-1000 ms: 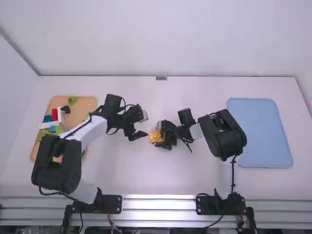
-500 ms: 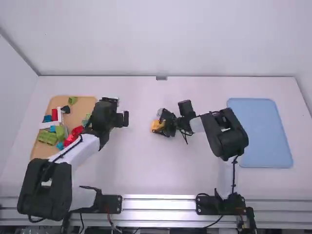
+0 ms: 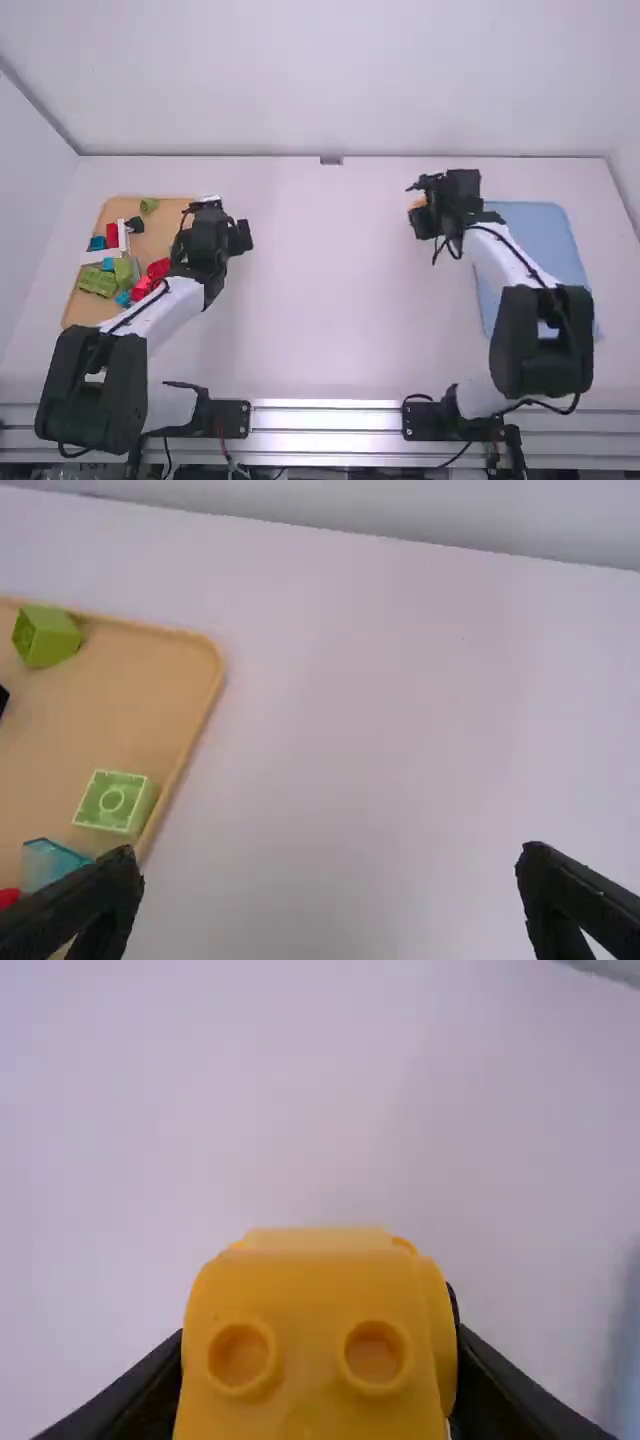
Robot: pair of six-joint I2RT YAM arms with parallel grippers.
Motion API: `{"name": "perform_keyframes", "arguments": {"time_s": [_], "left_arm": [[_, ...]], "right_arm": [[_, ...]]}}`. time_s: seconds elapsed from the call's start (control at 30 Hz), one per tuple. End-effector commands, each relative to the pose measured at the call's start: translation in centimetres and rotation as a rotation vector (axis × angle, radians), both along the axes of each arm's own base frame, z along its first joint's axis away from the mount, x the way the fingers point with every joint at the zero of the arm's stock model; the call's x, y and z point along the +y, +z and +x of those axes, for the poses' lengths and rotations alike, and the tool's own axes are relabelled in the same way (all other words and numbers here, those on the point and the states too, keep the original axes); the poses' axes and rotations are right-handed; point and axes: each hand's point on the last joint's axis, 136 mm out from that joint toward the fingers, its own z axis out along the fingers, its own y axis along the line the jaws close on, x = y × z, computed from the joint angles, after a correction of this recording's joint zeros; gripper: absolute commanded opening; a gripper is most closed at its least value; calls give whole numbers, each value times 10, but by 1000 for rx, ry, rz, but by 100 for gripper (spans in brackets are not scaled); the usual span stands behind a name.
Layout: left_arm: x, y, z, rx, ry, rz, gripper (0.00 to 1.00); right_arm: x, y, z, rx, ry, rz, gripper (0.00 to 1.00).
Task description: Assemble lego blocks to make yellow taxi
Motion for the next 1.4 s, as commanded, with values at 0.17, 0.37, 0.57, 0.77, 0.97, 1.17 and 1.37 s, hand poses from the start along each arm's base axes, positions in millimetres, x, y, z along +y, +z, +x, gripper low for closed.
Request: {"name": "perform_keyframes", "arguments": {"time_s": [0.17, 0.37, 0.57, 0.77, 0.97, 1.17, 1.37], "left_arm": [[-11, 2, 3, -5, -95, 30, 99], [-50, -1, 2, 20, -415, 106, 99], [-66, 0, 1, 14, -507, 69, 99], [-71, 11, 2, 69, -523, 46, 99], [-71, 37, 5, 74, -522, 39, 99], [-70, 73, -3, 19, -520, 46, 99], [-68, 119, -22, -86, -517, 62, 99]], "right_arm": [[-135, -22, -13, -18, -532, -6, 52], [-192, -62, -38, 52, -674, 86, 54], [-220, -79, -57, 100, -748, 89, 58], [-222, -82, -68, 143, -746, 81, 99], [-203, -58, -67, 142, -703, 62, 99], [-172, 3, -60, 22, -644, 4, 98], [-112, 72, -60, -134, -488, 5, 99]]}}
